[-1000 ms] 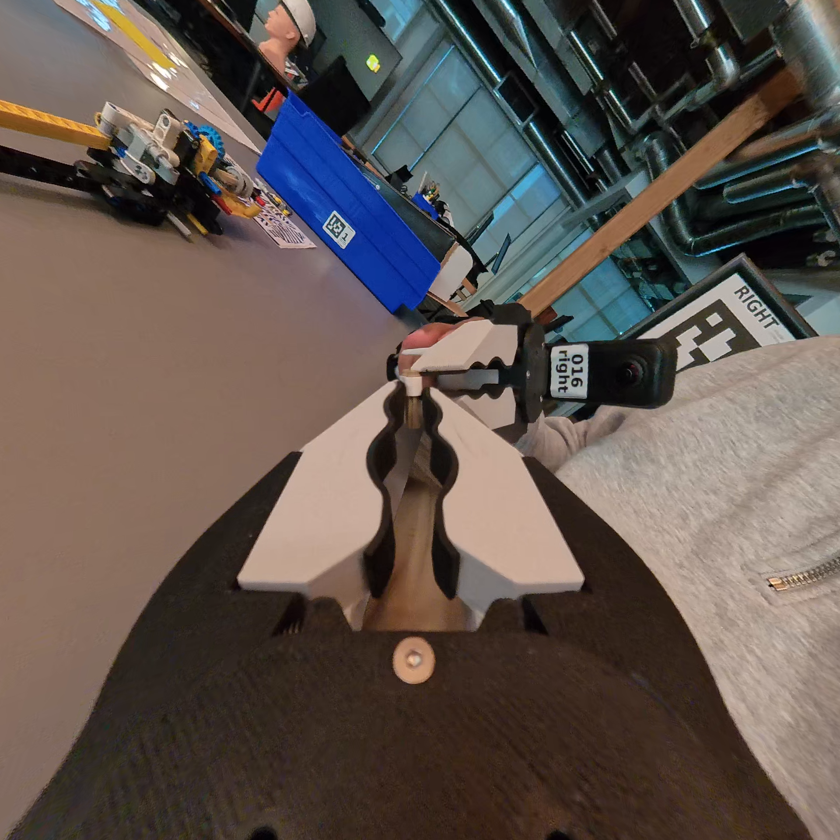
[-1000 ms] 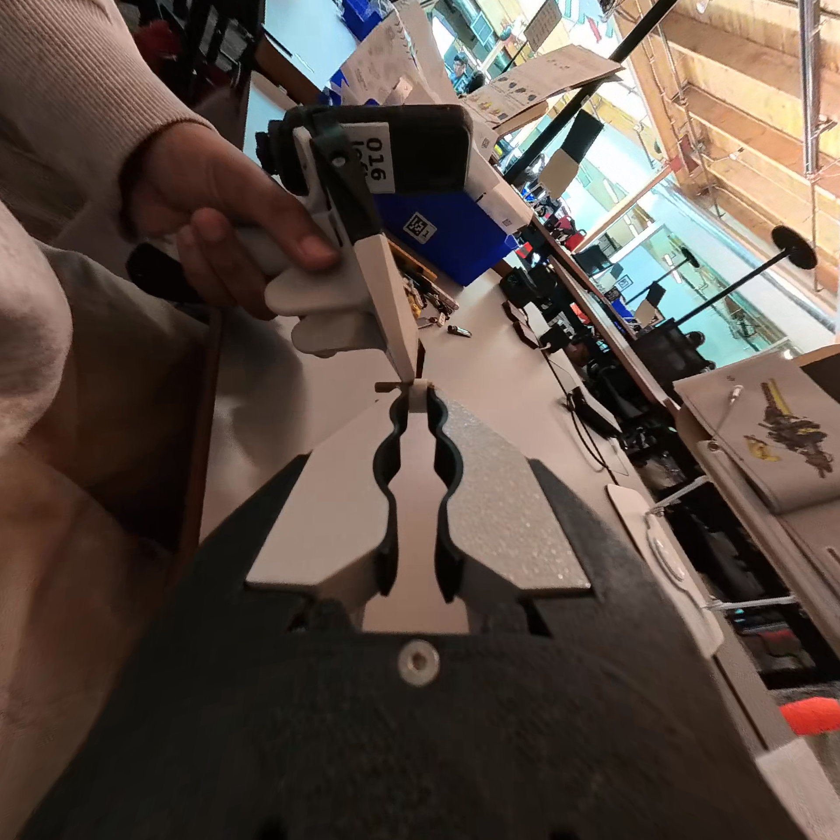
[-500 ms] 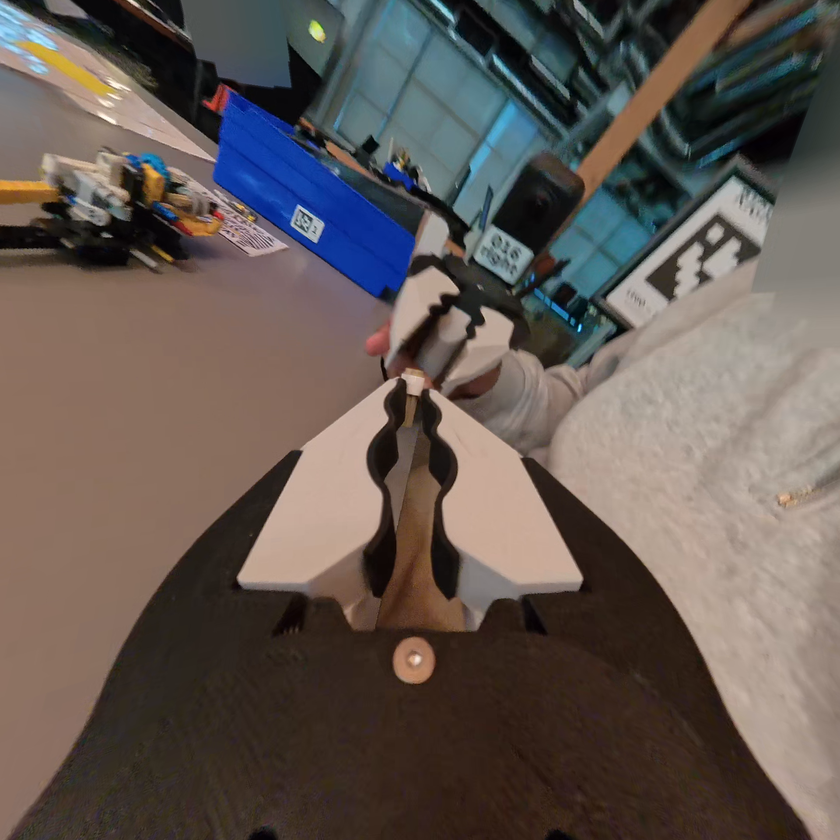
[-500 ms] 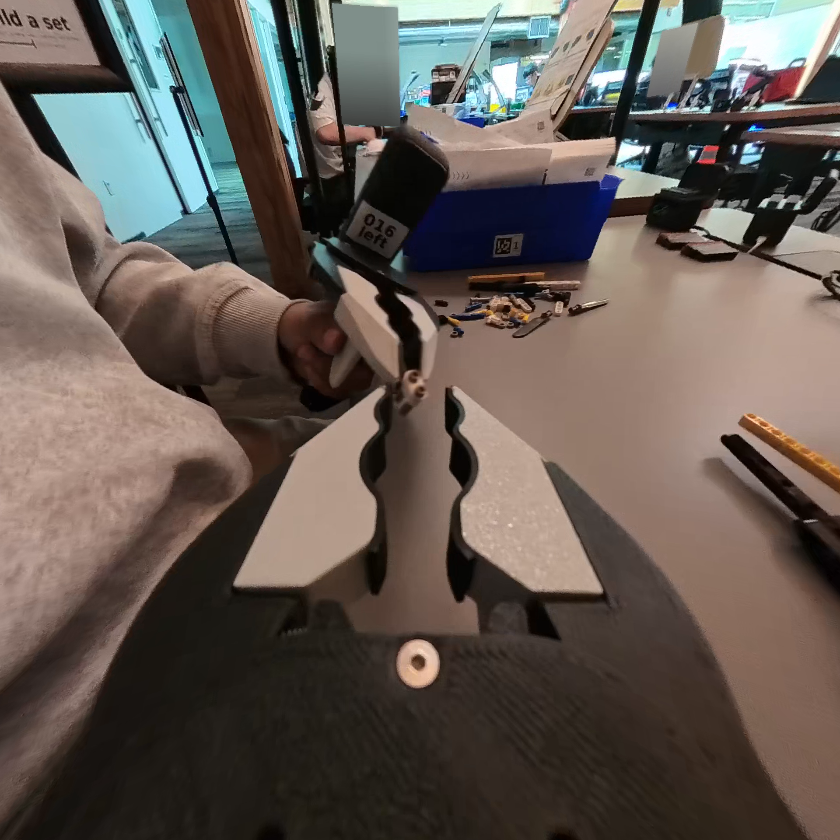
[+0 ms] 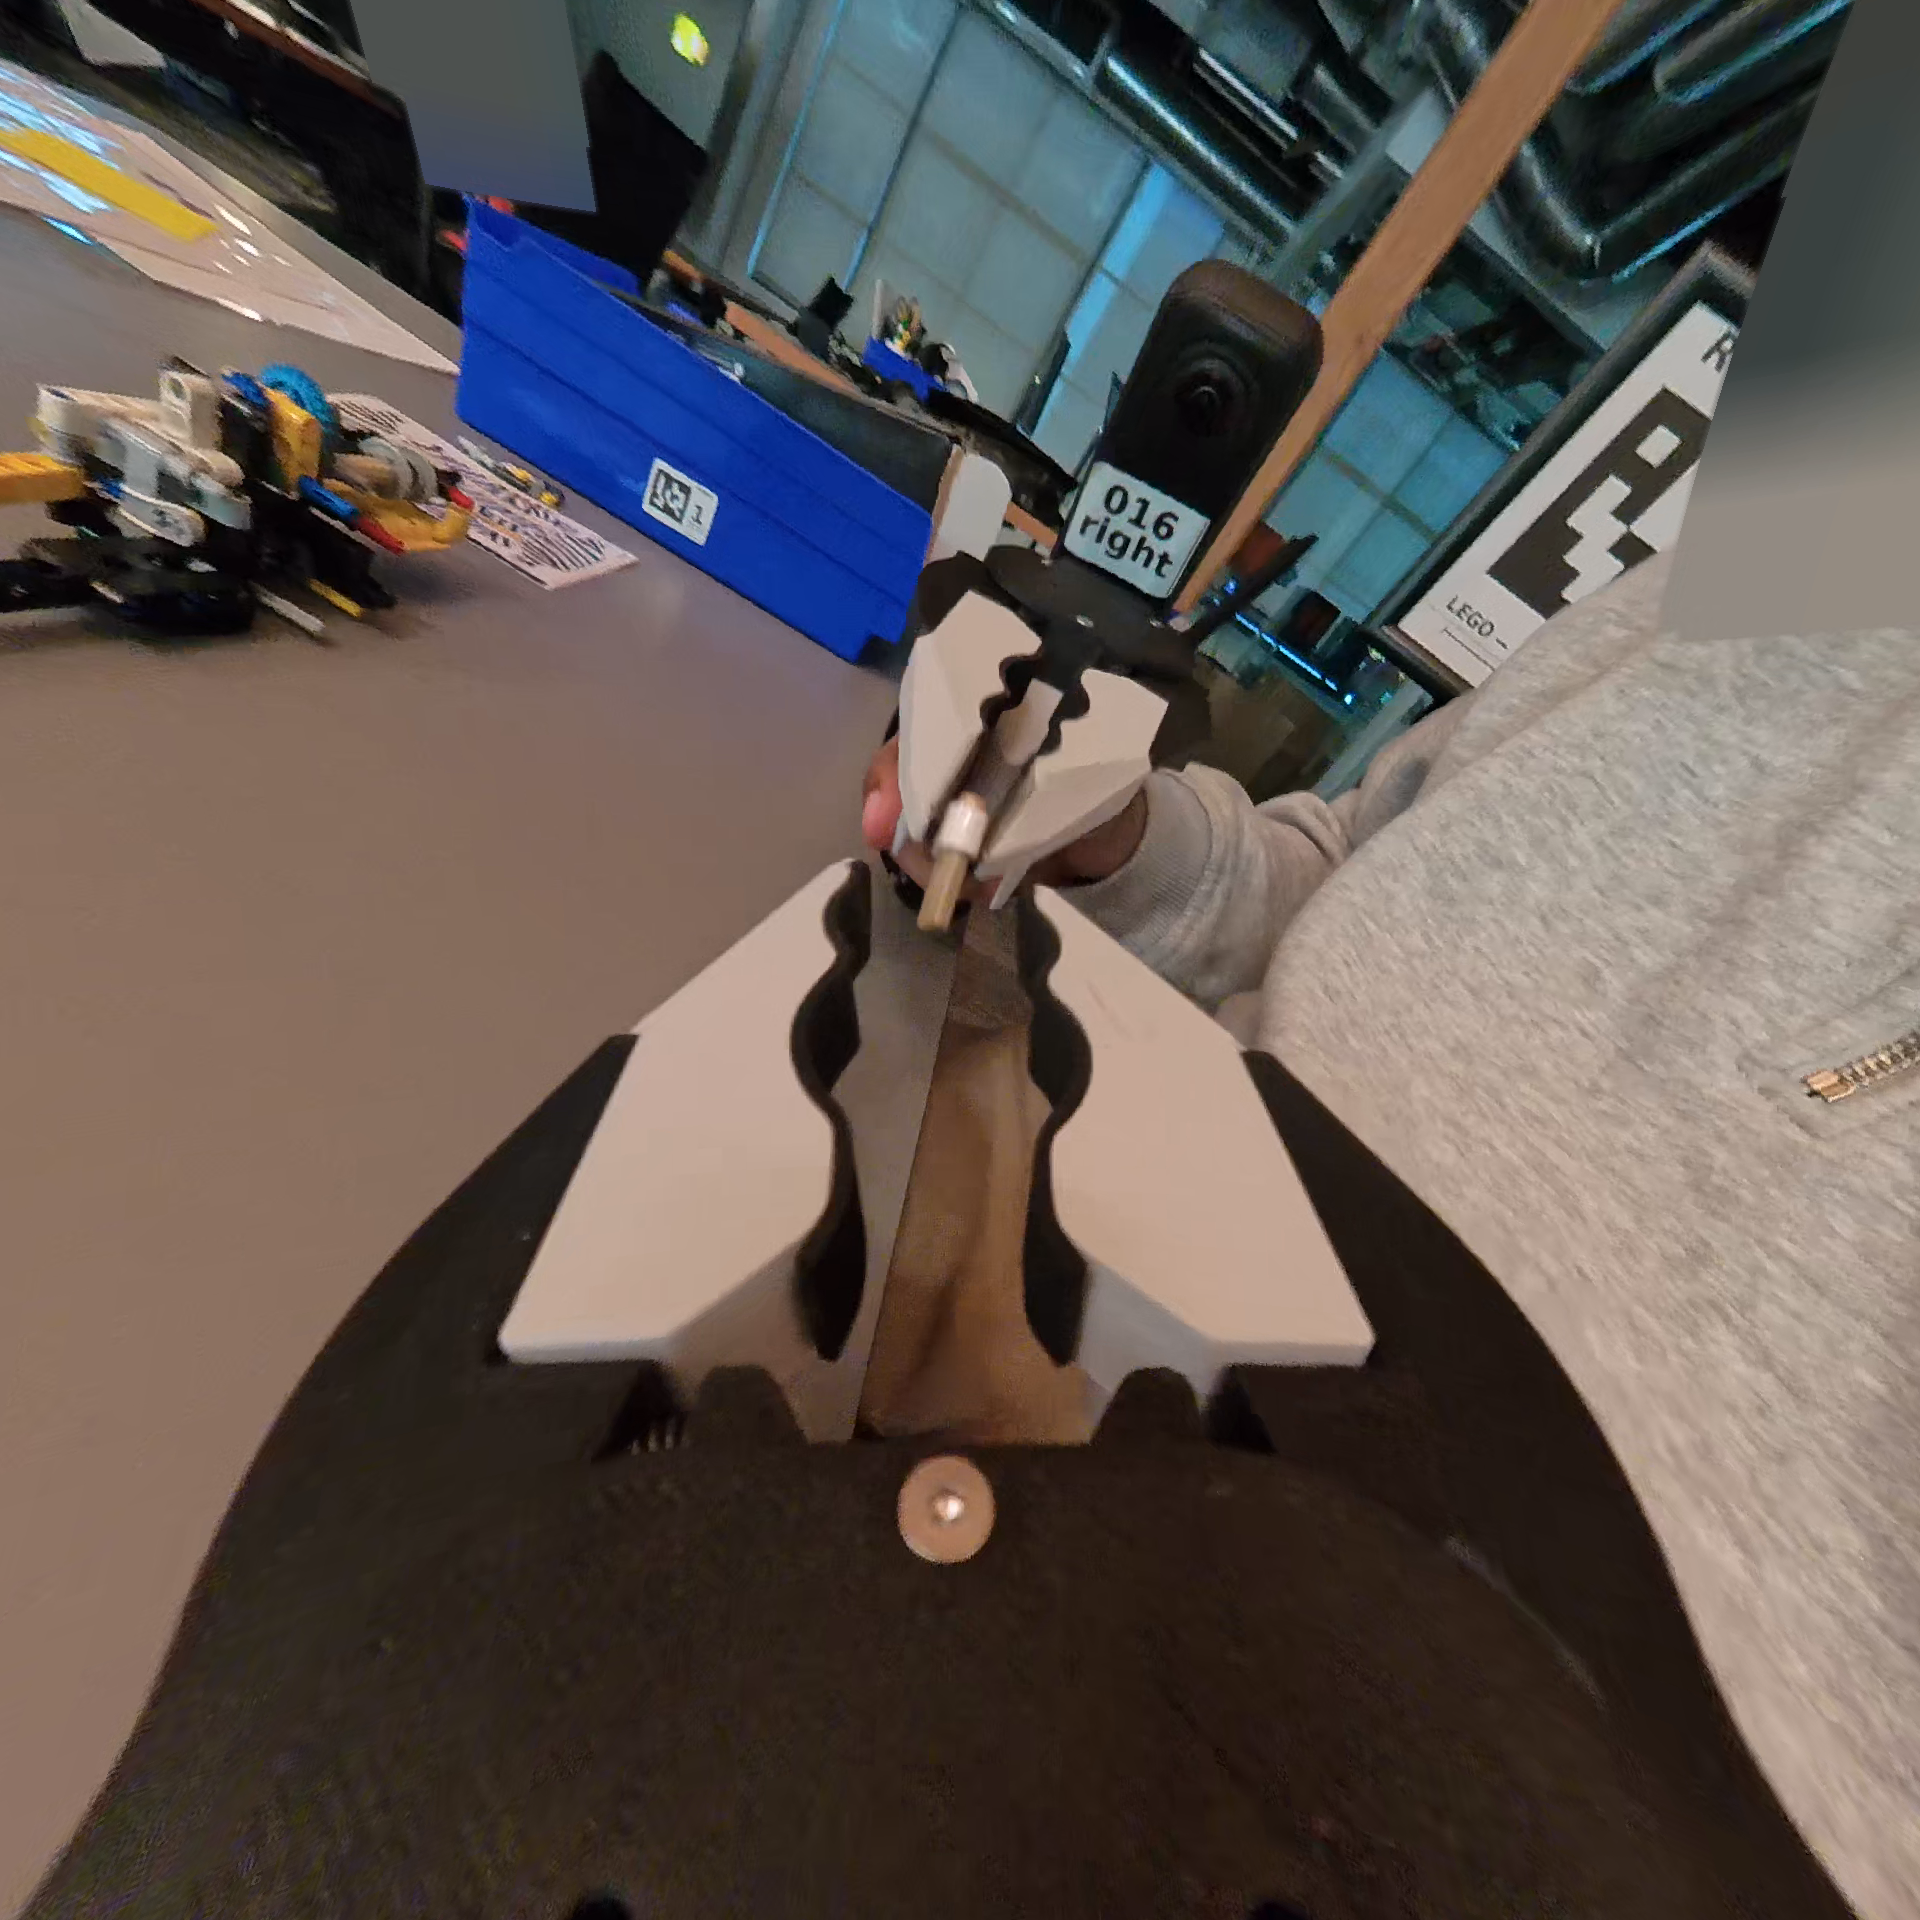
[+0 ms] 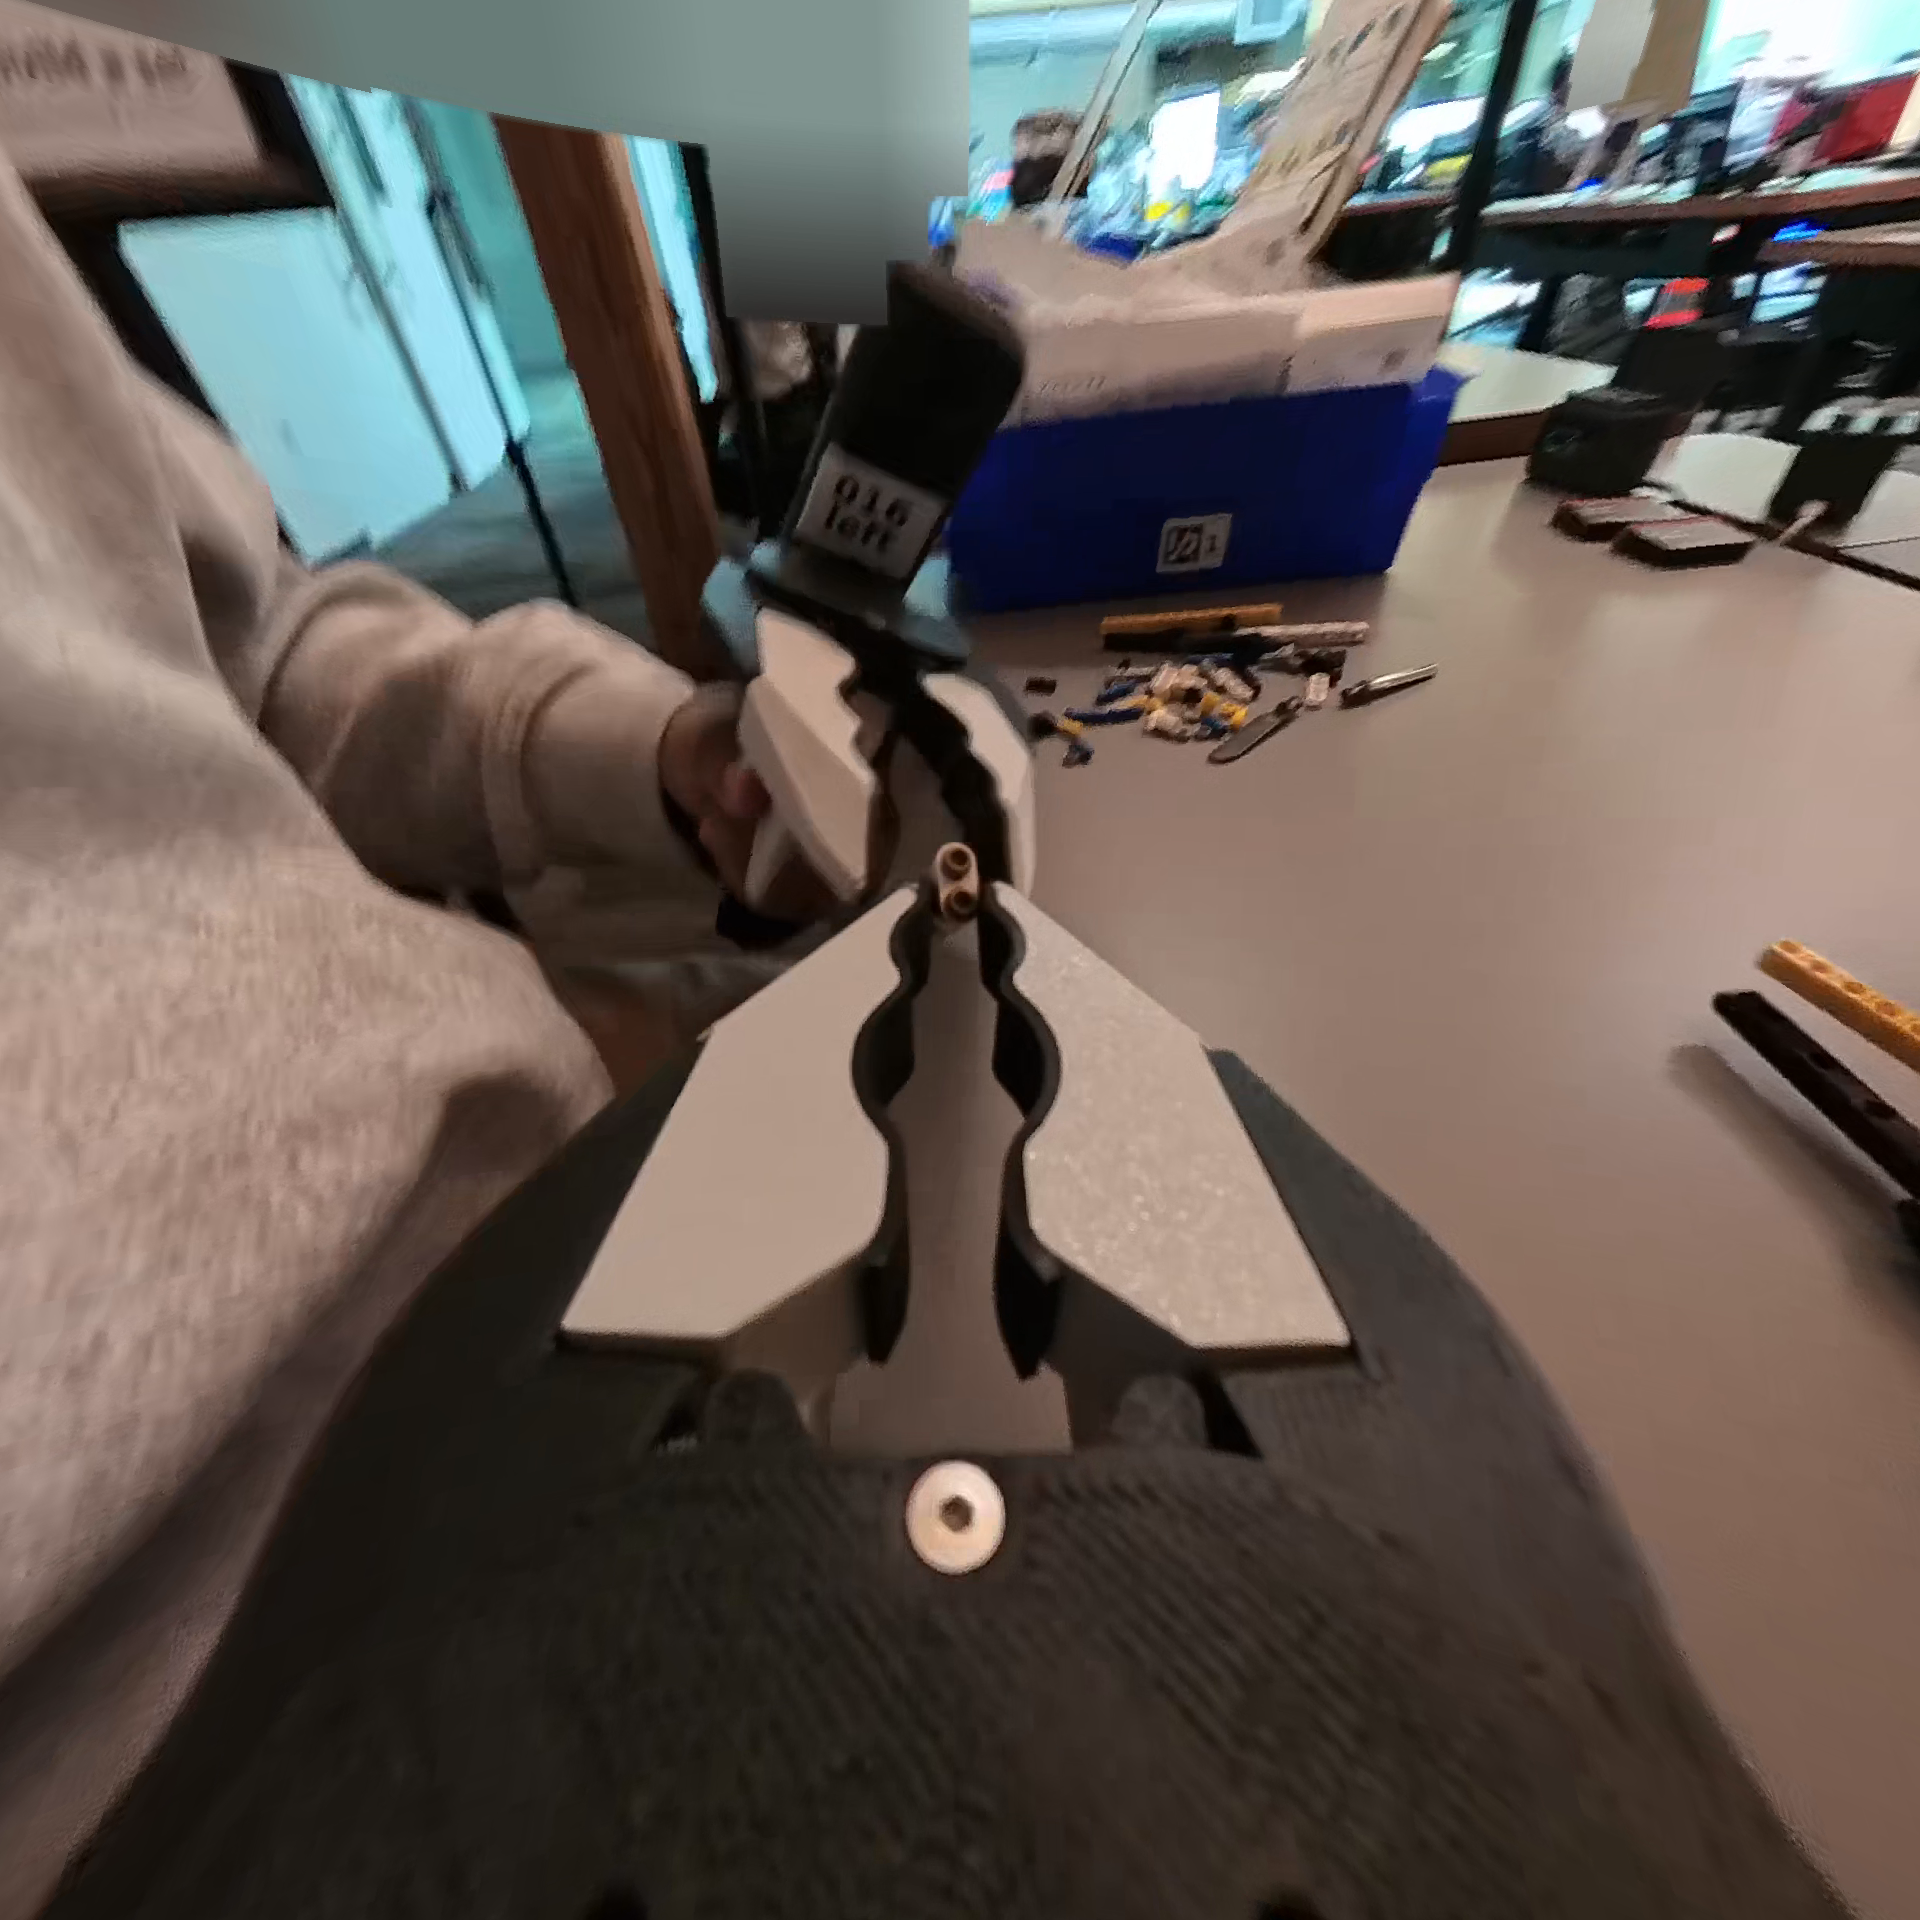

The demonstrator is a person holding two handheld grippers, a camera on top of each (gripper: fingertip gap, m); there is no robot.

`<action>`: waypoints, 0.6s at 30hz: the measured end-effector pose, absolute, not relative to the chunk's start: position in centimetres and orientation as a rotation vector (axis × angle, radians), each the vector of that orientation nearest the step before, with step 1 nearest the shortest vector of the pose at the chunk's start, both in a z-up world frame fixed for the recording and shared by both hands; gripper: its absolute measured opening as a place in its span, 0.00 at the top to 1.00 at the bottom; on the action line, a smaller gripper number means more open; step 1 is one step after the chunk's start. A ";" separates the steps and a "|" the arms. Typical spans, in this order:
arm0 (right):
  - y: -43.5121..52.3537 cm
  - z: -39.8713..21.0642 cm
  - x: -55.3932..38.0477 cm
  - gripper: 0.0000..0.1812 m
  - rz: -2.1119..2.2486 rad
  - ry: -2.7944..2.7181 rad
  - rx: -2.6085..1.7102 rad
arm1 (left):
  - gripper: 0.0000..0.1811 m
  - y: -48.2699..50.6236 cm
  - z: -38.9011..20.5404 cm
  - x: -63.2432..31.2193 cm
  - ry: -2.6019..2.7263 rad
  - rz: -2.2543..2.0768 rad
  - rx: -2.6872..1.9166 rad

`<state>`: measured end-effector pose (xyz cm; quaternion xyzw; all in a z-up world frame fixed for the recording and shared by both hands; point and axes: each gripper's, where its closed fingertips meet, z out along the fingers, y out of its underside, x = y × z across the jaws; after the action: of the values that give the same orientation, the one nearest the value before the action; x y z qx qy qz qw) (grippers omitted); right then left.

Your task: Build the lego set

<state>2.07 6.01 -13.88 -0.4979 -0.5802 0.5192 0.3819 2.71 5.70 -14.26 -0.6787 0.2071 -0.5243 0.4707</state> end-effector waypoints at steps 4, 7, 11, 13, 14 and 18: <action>8.0 -11.0 0.8 0.96 1.525 -1.166 -1.377 | 0.84 6.0 -11.4 1.8 0.423 -1.207 -1.488; 7.8 -10.2 -0.1 0.96 1.598 -1.056 -1.402 | 0.86 6.6 -11.0 1.0 0.360 -1.139 -1.469; 7.0 -10.4 -1.2 0.97 1.640 -1.030 -1.411 | 0.95 7.1 -11.0 0.2 0.305 -1.136 -1.474; 7.1 -10.2 -1.2 0.97 1.680 -0.981 -1.415 | 0.97 7.0 -10.8 0.0 0.289 -1.165 -1.462; 7.2 -10.2 -1.3 0.97 1.700 -0.965 -1.419 | 0.98 7.1 -10.9 0.0 0.284 -1.172 -1.463; 7.3 -10.3 -1.2 0.97 1.765 -0.928 -1.423 | 1.00 7.2 -10.9 -0.1 0.282 -1.171 -1.469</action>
<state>-1.21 7.27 -10.31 -0.5464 -0.3563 0.6779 0.3391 -0.09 7.17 -10.93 -0.6288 0.1209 -0.5014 0.5818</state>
